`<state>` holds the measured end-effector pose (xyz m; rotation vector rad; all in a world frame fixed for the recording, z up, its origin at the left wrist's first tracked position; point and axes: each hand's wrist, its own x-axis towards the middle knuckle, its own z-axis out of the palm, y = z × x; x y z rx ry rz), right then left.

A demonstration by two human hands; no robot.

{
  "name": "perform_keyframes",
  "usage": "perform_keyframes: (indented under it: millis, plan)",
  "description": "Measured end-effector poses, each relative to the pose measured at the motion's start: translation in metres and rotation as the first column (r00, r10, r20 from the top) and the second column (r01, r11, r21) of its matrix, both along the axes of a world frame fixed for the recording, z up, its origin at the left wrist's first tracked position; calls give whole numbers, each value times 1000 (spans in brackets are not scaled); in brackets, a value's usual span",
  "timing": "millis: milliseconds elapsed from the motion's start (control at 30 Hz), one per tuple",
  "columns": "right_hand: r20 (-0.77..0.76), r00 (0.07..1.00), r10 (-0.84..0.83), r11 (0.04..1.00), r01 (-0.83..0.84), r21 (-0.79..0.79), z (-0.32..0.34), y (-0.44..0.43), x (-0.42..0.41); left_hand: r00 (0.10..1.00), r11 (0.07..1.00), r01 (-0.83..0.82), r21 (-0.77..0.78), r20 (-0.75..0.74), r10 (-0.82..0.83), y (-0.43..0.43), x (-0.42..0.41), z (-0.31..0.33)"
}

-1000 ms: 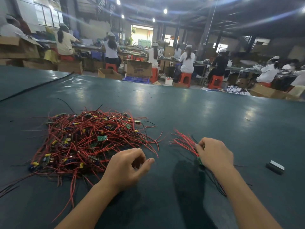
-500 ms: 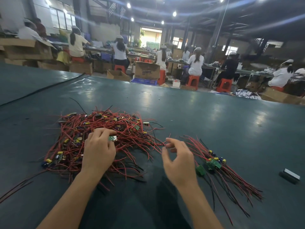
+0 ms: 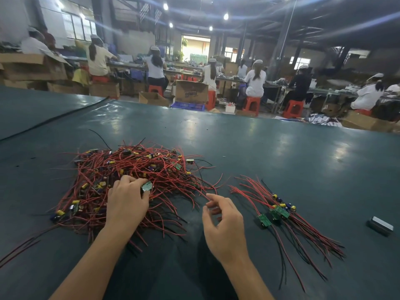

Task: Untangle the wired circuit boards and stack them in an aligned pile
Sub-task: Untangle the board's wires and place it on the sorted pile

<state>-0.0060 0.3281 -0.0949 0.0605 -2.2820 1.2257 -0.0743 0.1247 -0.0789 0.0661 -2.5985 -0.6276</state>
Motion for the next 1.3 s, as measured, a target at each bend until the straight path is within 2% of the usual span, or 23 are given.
perform_keyframes:
  millis: [200, 400, 633, 700, 833, 967, 1000, 1067, 1133, 1200, 1300]
  plan:
    - [-7, 1000, 13, 1000, -13, -12, 0, -3, 1, 1000, 1000, -20, -21, -4, 20, 1, 0, 1]
    - [-21, 1000, 20, 999, -21, -39, 1, -3, 0, 977, 997, 59, 58, -209, -46, 7, 3, 6]
    - [-25, 999, 26, 998, -27, -55, 1, -3, 1, 936, 975, 175, 134, -329, -123, 7, 6, 13]
    - [-23, 999, 27, 998, -28, -54, 1, -3, 1, 939, 975, 181, 125, -316, -134, 6, 6, 14]
    - [-21, 999, 28, 998, -29, -60, 0, -4, 0, 970, 997, 43, 68, -240, -25, 6, 6, 15]
    - [-13, 999, 31, 997, -32, -65, 0, -3, 0, 970, 966, 77, 249, -241, -15, -6, 8, 30]
    - [-10, 1000, 30, 997, -30, -67, 0, -3, 0, 978, 952, 105, 289, -206, -45, -12, 8, 34]
    - [-4, 1000, 30, 997, -30, -76, 0, -3, -1, 988, 932, 154, 329, -41, -149, -23, 6, 42]
    - [-2, 999, 36, 996, -36, -84, 1, -4, -1, 945, 942, 235, 240, 171, -279, -32, 3, 54]
    - [1, 999, 39, 995, -39, -89, 1, -5, -2, 838, 934, 334, 127, 414, -356, -38, -2, 66]
    - [10, 999, 30, 995, -29, -91, 0, -4, -3, 655, 916, 402, 3, 697, -290, -40, -7, 74]
